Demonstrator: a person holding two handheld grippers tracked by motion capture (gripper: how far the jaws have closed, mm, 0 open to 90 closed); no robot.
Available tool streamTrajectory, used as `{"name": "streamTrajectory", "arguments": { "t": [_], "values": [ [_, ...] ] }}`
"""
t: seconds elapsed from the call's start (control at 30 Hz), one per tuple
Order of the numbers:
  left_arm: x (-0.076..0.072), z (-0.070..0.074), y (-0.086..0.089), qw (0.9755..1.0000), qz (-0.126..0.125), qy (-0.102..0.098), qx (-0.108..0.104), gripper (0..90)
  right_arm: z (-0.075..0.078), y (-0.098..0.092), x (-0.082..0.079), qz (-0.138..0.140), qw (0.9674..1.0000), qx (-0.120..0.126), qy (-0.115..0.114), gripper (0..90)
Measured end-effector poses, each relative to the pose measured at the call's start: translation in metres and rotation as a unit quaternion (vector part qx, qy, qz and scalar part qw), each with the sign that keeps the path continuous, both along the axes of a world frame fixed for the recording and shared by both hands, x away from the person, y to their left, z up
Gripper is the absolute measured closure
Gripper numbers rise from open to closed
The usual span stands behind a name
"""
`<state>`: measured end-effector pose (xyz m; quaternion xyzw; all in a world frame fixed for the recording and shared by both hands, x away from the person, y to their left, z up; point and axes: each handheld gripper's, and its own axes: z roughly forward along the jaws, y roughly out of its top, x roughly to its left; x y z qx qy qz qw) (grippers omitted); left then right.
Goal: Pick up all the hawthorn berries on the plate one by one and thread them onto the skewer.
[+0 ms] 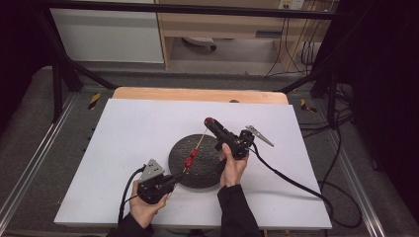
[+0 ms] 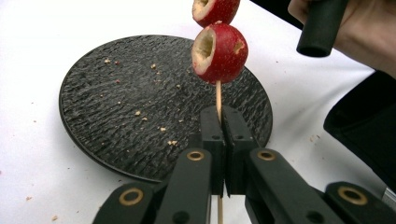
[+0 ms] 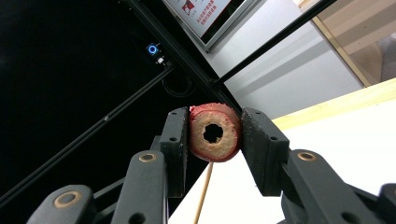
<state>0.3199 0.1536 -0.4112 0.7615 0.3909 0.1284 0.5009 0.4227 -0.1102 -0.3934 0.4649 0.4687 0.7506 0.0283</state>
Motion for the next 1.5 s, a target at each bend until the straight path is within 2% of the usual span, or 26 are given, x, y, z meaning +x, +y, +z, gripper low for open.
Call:
{"name": "streamTrajectory", "arguments": {
  "t": [0.23,0.83,1.5],
  "values": [
    [0.001,0.004,-0.005,0.9999,0.011,-0.002,-0.007,88.4,-0.003,0.002,-0.001,0.003,1.0000,0.002,0.001,63.0],
    [0.012,0.012,-0.012,0.9999,0.012,-0.007,-0.011,88.4,-0.002,0.002,-0.004,0.013,0.9999,0.004,0.002,63.1],
    [0.024,0.015,-0.016,0.9999,0.010,-0.007,-0.012,88.4,-0.009,0.007,-0.011,0.029,0.9994,-0.016,0.009,63.1]
  ]
}}
